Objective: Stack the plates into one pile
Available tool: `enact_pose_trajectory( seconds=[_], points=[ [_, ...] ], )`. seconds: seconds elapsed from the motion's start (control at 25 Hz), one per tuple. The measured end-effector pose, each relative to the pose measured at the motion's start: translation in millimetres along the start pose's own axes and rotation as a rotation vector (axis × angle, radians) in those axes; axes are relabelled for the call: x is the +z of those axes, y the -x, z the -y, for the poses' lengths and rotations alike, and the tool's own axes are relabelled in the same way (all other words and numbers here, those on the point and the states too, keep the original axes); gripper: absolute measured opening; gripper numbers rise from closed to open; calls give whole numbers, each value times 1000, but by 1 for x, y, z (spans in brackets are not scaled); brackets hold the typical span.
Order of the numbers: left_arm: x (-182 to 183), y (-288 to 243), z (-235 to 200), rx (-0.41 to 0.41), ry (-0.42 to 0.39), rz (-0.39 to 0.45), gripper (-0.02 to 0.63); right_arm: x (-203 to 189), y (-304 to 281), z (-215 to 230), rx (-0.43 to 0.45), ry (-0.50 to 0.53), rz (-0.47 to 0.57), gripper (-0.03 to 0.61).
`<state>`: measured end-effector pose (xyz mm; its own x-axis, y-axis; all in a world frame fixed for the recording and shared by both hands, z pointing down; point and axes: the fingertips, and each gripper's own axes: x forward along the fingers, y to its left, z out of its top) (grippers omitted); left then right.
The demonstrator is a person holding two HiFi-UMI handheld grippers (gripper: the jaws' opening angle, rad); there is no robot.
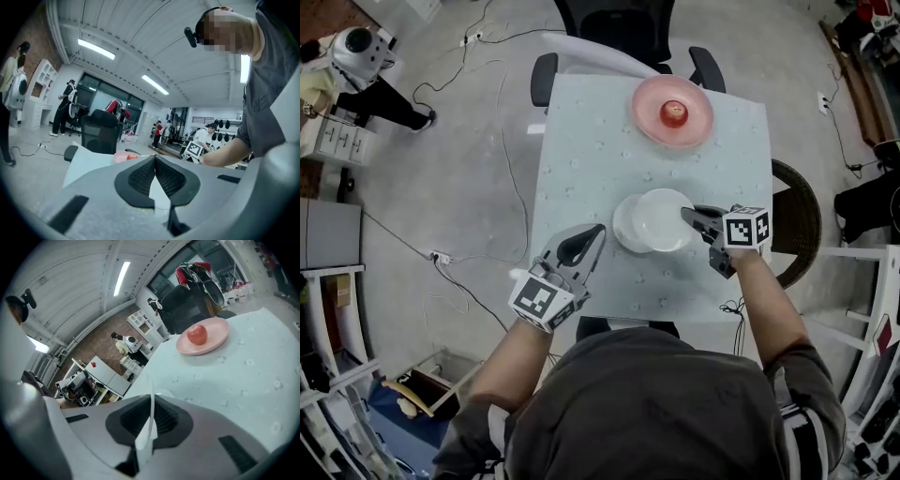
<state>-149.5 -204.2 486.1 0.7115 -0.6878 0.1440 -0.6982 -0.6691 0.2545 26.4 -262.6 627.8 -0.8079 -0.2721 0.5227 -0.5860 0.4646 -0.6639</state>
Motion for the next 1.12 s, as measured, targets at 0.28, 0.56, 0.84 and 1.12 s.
enact_pose_trajectory(
  seconds=[0.28,0.56,0.84,1.12],
  points=[
    [-13,56,-44,94,31,16,6,-20,-61,-3,-25,3,-90,8],
    [-21,78,-57,127,62,31,6,-31,-74,36,-288,208,-144,100],
    [-23,78,-52,122,64,21,6,-33,-76,39,-417,376,-165,184],
    [-18,60,-36,93,54,15,6,-12,-54,27,-379,350,-66,184]
  ],
)
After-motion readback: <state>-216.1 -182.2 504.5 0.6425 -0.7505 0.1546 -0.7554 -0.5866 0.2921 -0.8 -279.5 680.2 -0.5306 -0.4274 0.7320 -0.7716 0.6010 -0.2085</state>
